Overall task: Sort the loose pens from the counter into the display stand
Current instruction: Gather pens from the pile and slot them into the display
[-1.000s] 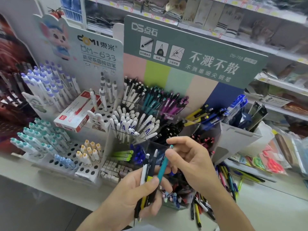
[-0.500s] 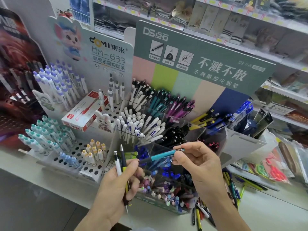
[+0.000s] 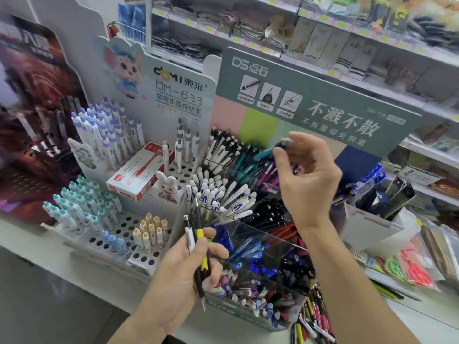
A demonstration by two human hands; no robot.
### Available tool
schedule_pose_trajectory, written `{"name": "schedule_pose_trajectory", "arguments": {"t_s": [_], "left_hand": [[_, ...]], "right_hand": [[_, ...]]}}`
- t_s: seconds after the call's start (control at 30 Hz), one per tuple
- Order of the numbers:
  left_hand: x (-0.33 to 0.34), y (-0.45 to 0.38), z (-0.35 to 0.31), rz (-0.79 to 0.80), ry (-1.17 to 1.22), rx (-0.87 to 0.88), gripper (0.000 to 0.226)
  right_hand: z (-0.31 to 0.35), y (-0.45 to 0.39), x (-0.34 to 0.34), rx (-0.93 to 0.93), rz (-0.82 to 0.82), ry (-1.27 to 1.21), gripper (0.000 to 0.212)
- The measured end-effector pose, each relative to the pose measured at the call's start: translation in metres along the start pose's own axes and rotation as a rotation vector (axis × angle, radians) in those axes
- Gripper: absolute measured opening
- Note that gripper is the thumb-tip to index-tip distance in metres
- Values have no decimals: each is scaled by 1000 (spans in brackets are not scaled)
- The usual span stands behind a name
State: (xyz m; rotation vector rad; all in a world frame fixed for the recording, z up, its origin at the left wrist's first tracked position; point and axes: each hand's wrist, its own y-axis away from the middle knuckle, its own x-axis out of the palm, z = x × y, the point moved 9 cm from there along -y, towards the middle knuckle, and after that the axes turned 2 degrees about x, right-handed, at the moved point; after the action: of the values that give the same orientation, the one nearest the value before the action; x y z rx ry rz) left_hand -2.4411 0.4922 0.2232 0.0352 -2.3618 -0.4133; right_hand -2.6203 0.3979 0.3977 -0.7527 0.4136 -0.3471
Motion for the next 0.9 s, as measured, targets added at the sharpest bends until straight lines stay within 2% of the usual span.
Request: {"name": "schedule_pose_trajectory", "arguments": {"t_s": [0.13,0.27,0.33,0.47,0.6,0.73,0.8,0.87,0.9], "left_hand": [[-3,0,-1,53,76,-56,40],[-6,-2,-7,133,153,-79,55],[-2,-2,-9,188,154,-82,67],[5,-4,-6,195,138,-126,52],[16,-6,-10,230,102,-101,53],[19,-8,-14,273,92,-82,55],[17,-9,-12,264,65,-90,52],[14,-11,-8,238,40,-102,56],[14,-11,-6,224,29,-112,58]], "right_hand": [[-13,1,40,-15,233,235,23],[-28,6,55,40,430,511,64],[-30,3,55,57,471,531,68],[-26,-18,58,56,460,466,58],[-22,-35,73,11,474,421,43],[-28,-21,79,-26,577,591,28],[-16,-13,62,-81,479,579,28],[5,-2,41,-109,344,431,20],[11,7,36,-84,350,343,13]]}}
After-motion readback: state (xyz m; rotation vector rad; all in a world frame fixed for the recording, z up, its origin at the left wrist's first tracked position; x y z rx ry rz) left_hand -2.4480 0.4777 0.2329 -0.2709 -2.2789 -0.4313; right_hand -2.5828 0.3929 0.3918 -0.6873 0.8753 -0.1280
